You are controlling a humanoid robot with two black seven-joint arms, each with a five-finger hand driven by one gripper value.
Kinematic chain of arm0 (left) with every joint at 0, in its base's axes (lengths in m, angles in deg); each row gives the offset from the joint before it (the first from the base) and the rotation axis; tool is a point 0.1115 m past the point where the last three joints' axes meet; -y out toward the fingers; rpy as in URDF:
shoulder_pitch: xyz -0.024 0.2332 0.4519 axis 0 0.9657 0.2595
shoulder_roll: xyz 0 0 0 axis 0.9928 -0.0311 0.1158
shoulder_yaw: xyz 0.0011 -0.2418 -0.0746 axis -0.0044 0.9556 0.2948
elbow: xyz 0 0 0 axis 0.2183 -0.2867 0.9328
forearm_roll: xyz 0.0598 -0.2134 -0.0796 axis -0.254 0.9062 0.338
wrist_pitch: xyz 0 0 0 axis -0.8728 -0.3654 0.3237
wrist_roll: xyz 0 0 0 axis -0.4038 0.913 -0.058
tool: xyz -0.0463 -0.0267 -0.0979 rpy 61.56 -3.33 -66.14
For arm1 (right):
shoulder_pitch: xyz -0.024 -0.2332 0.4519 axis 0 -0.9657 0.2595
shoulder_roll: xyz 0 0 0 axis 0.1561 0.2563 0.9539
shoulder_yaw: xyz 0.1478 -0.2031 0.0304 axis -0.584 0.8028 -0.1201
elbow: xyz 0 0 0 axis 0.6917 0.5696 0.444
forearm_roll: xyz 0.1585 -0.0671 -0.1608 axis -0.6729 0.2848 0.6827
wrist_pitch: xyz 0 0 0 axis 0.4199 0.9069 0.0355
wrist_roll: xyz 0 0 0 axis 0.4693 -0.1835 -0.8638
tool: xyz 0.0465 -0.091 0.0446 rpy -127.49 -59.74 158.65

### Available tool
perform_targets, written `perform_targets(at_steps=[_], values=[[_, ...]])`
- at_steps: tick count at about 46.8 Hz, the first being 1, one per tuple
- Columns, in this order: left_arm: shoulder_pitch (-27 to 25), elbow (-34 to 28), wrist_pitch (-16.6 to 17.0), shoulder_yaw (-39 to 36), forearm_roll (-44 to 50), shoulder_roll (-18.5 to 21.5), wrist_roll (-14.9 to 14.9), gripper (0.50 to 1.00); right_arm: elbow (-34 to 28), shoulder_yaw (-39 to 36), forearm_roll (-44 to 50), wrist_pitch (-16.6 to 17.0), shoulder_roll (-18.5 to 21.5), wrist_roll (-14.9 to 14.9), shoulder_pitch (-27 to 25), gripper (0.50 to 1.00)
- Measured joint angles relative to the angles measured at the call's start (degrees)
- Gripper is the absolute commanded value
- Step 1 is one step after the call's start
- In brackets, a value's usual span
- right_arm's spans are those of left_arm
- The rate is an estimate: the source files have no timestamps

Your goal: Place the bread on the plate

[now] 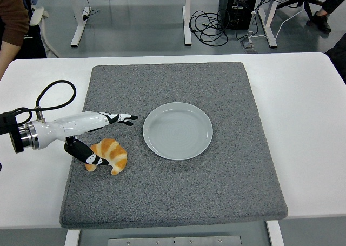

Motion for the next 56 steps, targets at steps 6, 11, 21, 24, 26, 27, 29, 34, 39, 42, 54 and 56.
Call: perform_targets(at_steps=[6,11,21,24,26,27,29,34,39,42,54,56], values=[[1.5,1.2,0.4,0.0,0.0,-1.1,0.0,0.916,0.0,0.1,0.0,0.0,0.0,0.0,0.0,1.0],[2.3,1.9,1.7,0.0,0.1,-1.3,0.3,0.916,0.0,0.1,0.0,0.0,0.0,0.0,0.0,1.0],[2.7,4.1,2.6,0.0,0.1,-1.4,1.9,0.916,0.0,0.0,0.0,0.0,0.0,0.0,0.0,1.0],[2.9,4.2,2.7,0.0,0.2,-1.5,1.9,0.916,0.0,0.0,0.0,0.0,0.0,0.0,0.0,1.0],[3.2,4.3,2.7,0.0,0.2,-1.5,1.9,0.916,0.0,0.0,0.0,0.0,0.0,0.0,0.0,1.0],[3.4,4.4,2.7,0.0,0.2,-1.5,1.9,0.916,0.0,0.0,0.0,0.0,0.0,0.0,-0.1,1.0],[3.7,4.8,2.7,0.0,0.2,-1.5,2.0,0.916,0.0,0.0,0.0,0.0,0.0,0.0,-0.1,1.0],[4.3,5.7,3.2,0.0,0.3,-1.9,2.8,0.916,0.0,0.0,0.0,0.0,0.0,0.0,-0.1,1.0],[4.8,6.9,3.8,0.0,0.3,-3.0,3.6,0.916,0.0,0.0,0.0,0.0,0.0,0.0,-0.1,1.0],[4.9,8.0,3.9,-0.1,0.4,-3.2,4.2,0.916,0.0,0.0,0.0,0.0,0.0,0.0,-0.1,1.0],[4.9,11.3,4.2,-0.1,0.5,-5.0,6.0,0.899,0.0,0.0,0.0,0.0,0.0,0.0,-0.2,1.0],[4.9,11.4,4.2,-0.1,0.5,-5.0,6.1,0.887,0.0,0.0,0.0,0.0,0.0,0.0,-0.2,1.0]])
